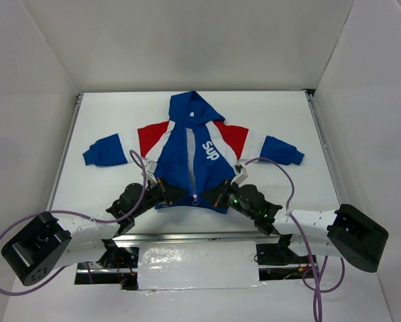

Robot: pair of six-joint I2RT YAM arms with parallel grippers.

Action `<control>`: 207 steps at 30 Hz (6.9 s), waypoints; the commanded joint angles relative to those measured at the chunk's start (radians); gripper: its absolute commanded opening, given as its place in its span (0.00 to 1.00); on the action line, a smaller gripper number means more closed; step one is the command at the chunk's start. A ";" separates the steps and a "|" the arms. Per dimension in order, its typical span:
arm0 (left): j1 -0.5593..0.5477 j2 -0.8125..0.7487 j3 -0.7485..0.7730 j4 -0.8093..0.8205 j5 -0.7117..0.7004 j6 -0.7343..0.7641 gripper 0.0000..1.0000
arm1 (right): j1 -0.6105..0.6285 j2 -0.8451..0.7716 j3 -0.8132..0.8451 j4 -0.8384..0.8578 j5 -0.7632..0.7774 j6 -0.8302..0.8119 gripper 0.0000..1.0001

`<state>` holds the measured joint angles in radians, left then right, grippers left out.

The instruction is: Zip up the jacket

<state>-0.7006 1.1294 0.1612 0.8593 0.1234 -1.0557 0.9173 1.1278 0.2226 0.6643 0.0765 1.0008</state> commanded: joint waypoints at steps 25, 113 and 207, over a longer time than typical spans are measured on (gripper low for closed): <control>0.001 -0.008 0.017 0.047 -0.007 -0.020 0.00 | -0.001 0.021 0.026 0.072 0.000 -0.025 0.00; -0.005 0.007 0.020 -0.008 -0.067 -0.185 0.00 | 0.192 0.049 0.136 -0.192 0.569 0.305 0.00; -0.033 0.217 -0.002 0.276 0.441 0.197 0.00 | 0.190 0.116 0.356 -0.605 0.597 0.562 0.00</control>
<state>-0.7074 1.3323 0.1799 1.0607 0.4305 -0.8661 1.1271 1.2644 0.5503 0.0383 0.5663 1.5105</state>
